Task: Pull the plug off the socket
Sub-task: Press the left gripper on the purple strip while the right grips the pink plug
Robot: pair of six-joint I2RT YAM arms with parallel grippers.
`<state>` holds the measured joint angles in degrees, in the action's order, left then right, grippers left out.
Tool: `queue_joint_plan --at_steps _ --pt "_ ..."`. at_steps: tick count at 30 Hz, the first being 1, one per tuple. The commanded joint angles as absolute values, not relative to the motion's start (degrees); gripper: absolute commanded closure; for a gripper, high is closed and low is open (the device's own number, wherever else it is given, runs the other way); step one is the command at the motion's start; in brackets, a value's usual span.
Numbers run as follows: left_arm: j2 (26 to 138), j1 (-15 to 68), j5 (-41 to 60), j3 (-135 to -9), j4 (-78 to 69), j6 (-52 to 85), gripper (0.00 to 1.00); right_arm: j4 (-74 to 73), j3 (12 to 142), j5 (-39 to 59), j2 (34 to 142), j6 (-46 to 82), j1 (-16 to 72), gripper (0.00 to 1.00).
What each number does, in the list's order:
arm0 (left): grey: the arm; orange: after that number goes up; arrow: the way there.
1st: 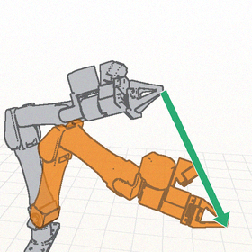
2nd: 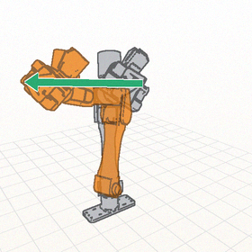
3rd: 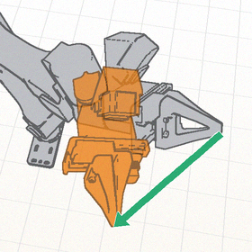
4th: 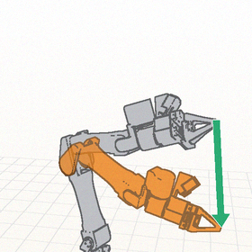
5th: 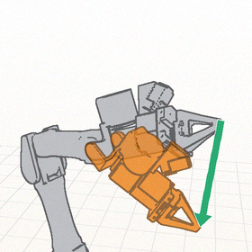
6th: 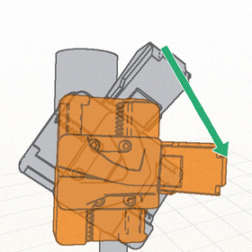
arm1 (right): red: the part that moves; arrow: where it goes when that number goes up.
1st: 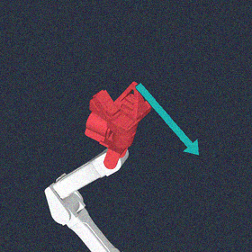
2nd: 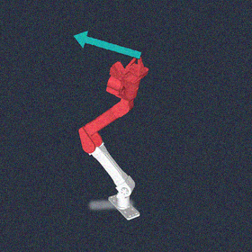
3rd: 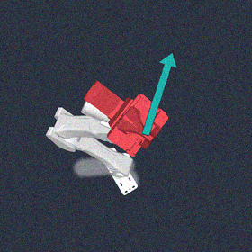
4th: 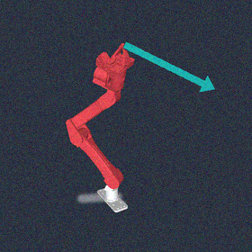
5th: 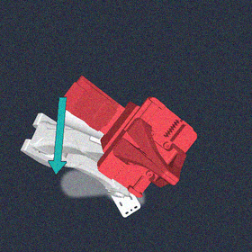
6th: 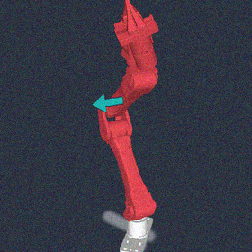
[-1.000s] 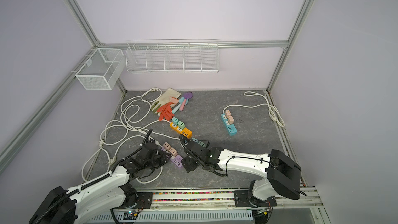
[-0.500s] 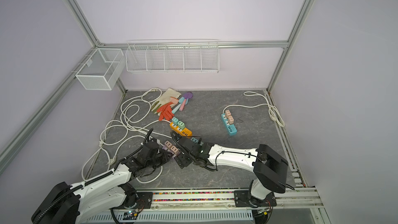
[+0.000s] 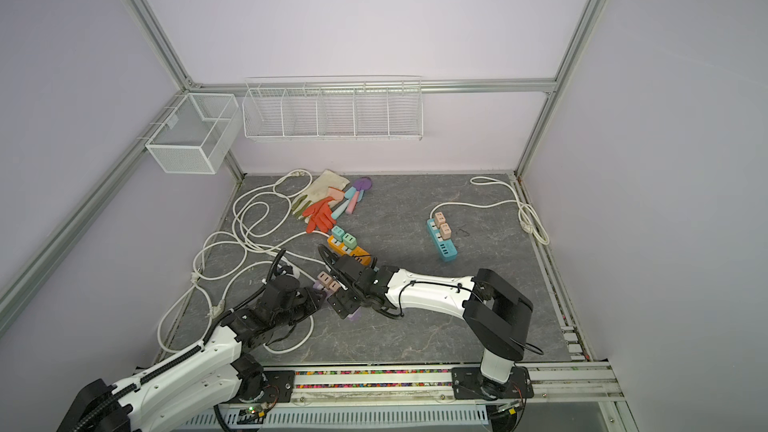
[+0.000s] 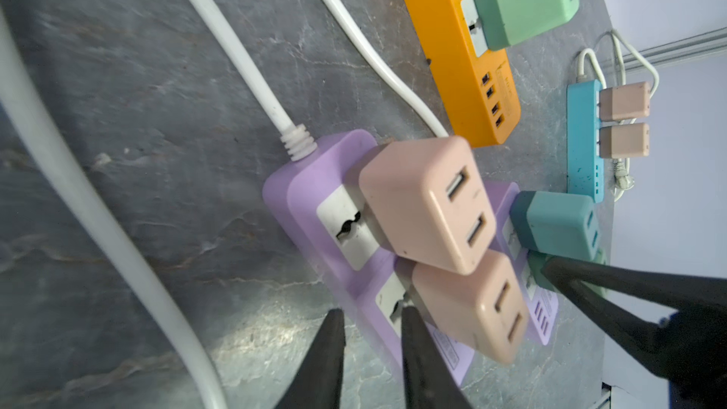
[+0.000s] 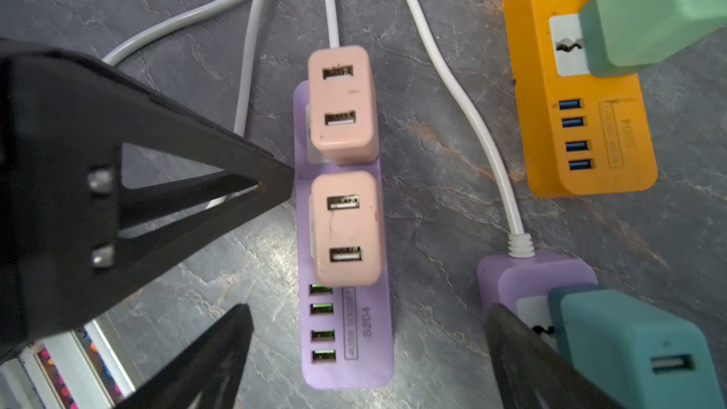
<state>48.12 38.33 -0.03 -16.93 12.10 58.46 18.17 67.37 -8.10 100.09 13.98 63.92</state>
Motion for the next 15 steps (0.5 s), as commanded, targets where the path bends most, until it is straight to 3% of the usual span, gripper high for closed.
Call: queue_joint_plan --at_steps 1,9,15 --pt "47.24 38.62 -2.94 -16.22 13.79 59.7 0.72 20.09 70.58 -8.1 102.3 11.59 63.47 0.0" --pt "50.41 38.61 -3.65 -17.09 12.17 60.43 0.69 20.91 73.68 -9.16 105.48 8.95 63.22 0.19" --pt "54.93 38.5 -2.63 -17.66 8.51 60.47 0.68 22.23 76.58 -9.14 108.14 7.79 62.94 0.27"
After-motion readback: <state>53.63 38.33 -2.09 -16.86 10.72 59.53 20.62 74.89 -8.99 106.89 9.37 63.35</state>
